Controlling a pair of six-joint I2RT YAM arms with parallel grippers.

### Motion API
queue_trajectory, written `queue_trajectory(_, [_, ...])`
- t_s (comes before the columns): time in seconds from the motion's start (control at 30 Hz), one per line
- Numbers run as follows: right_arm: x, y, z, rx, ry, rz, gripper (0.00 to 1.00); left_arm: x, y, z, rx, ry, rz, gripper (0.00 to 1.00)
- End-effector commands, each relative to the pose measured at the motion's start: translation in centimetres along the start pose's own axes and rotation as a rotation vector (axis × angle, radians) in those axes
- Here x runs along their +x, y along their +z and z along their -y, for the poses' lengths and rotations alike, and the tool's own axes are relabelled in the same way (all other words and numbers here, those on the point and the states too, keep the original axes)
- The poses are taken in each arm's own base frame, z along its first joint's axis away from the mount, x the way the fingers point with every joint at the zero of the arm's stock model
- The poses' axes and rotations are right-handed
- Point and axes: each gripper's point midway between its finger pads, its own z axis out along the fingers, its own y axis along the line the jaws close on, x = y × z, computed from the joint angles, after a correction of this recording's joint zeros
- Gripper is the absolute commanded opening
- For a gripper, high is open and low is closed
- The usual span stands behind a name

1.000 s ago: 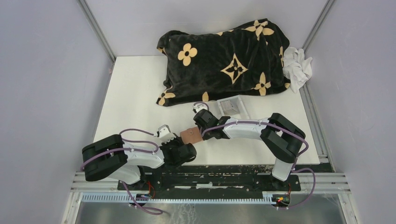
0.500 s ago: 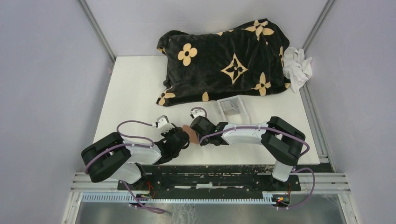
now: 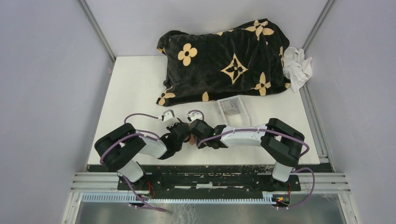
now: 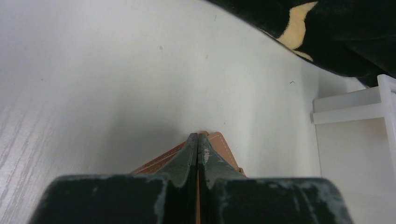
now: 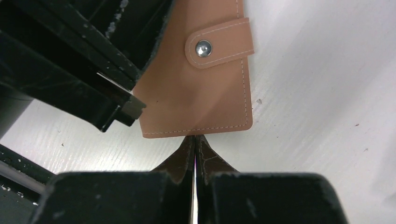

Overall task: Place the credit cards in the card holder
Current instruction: Open the card holder at the center of the board.

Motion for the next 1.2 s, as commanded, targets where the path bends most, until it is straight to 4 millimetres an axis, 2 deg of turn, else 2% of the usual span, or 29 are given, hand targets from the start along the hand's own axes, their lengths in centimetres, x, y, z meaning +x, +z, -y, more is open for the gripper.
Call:
queue_trajectory(0.0, [-2.0, -0.9, -1.0, -0.026, 0.020, 0.066, 0.01, -1.0, 0.5, 1.7, 0.047, -0.004, 0.021, 0.03])
queue_trajectory(0.2, [-2.1, -2.1, 0.6, 0.027, -0.011, 0.087, 0.04, -4.6, 0.1, 1.9, 0.024, -0.049, 0.113, 0.03])
queue_trajectory(0.33, [-2.6, -3.3, 1.8, 0.071, -0.045, 0.109, 0.16, -6.7, -0.8, 2.4, 0.039, -0.087, 0.163, 0.03])
queue_trajectory(0.47, [-3.7, -4.4, 2.3, 0.088, -0.098, 0.136, 0.30, -7.6, -2.0, 2.4, 0.067, -0.118, 0.171, 0.03])
queue_trajectory(0.57, [-4.4, -4.4, 2.0, 0.081, -0.179, 0.131, 0.41, -7.3, -2.6, 1.8, 0.078, -0.129, 0.149, 0.03])
queue_trajectory(0.63, [-5.1, -4.2, 1.2, 0.064, -0.218, 0.121, 0.44, -6.8, -3.0, 1.5, 0.091, -0.135, 0.123, 0.03])
queue_trajectory(0.9, [-6.3, -1.9, -1.1, 0.012, -0.296, 0.112, 0.49, -4.6, -3.9, -0.8, 0.094, -0.167, 0.051, 0.03])
queue_trajectory(1.17, [-7.0, -0.1, -1.3, 0.042, -0.338, 0.111, 0.50, -3.9, -4.2, -0.6, 0.121, -0.170, 0.021, 0.03])
